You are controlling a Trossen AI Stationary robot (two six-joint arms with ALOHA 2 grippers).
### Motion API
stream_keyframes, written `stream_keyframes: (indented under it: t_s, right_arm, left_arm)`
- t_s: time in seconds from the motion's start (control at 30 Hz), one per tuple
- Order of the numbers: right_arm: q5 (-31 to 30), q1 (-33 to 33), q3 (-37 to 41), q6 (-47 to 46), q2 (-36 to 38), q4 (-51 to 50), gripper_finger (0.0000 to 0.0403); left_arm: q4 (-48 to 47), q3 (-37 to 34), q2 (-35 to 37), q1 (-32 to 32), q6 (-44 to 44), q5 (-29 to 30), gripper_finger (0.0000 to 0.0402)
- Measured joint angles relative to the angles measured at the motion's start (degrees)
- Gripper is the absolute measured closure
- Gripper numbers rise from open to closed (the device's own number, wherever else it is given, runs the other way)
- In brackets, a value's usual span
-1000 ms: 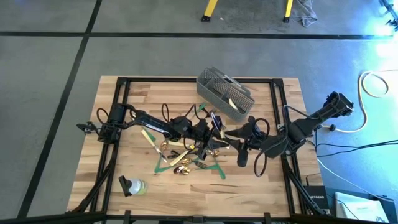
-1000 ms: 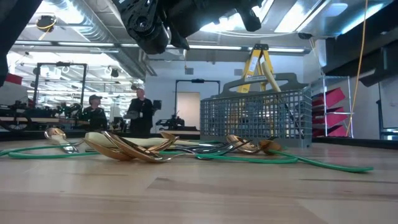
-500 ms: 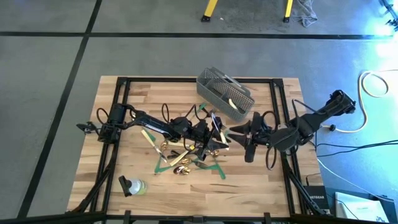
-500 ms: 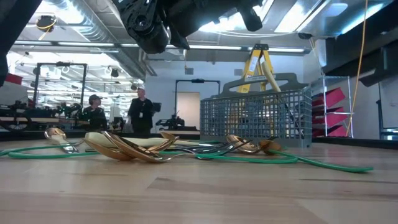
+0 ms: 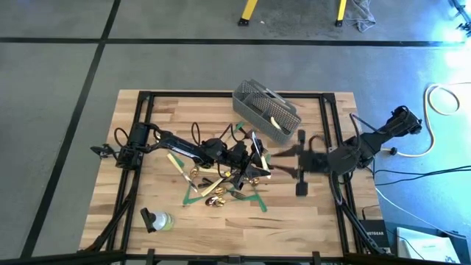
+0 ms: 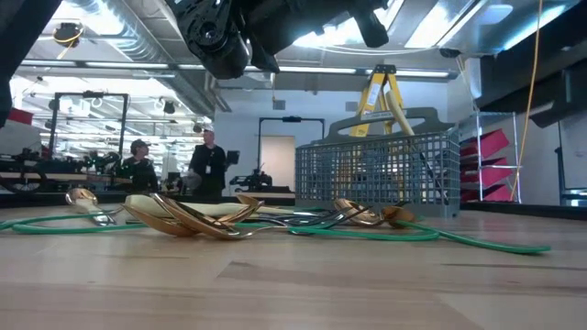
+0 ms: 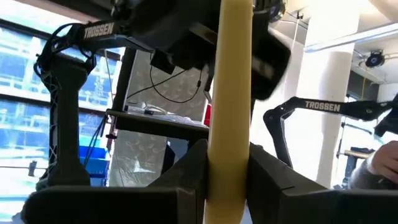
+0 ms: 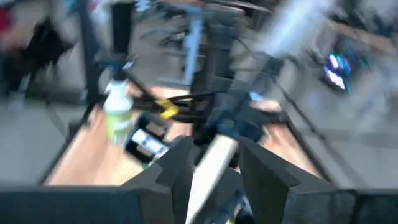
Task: Sort silverware
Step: Put the yellow knife into the gray organizer
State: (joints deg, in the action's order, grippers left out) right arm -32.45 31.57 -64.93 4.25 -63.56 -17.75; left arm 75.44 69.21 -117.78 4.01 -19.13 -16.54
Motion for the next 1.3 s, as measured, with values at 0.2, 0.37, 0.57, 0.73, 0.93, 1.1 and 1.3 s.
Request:
stream_keyframes:
  t_s: [0.2, 0.37, 0.57, 0.73, 0.93, 1.1, 1.3]
  right_arm:
    - [-4.07, 6.17, -3.27, 36.80, -3.19, -3.31, 0.0292]
    - [-23.56, 10.81, -3.70, 63.30, -7.02, -2.96, 0.0292]
    - [-27.23, 11.01, -3.82, 76.07, -13.61, -6.50, 0.0292]
    - [-30.95, 10.35, -3.84, 80.18, -18.47, -6.31, 0.0292]
    - [-29.50, 10.10, -5.46, 81.01, -18.41, -8.46, 0.0292]
    - [-29.80, 11.67, -12.35, 79.75, -18.35, -12.53, 0.0292]
    - [-31.41, 10.83, -18.79, 75.87, -18.27, -25.09, 0.0292]
  left_arm:
    - [-0.01, 0.00, 0.00, 0.29, -1.94, -0.41, 0.0342]
    - [0.07, 0.00, 0.00, 0.48, -3.10, -0.43, 0.0342]
    - [0.07, 0.00, 0.00, 0.46, -4.52, -0.39, 0.0342]
    - [-2.10, -0.26, -0.09, 0.50, -9.60, -0.32, 0.0342]
    - [-2.89, -0.22, -0.09, 0.66, -11.72, -0.44, 0.0342]
    - [-1.96, -0.09, 0.07, 0.86, -11.79, -1.33, 0.0342]
    - [-2.12, -0.09, 0.07, 1.15, -16.99, -2.75, 0.0342]
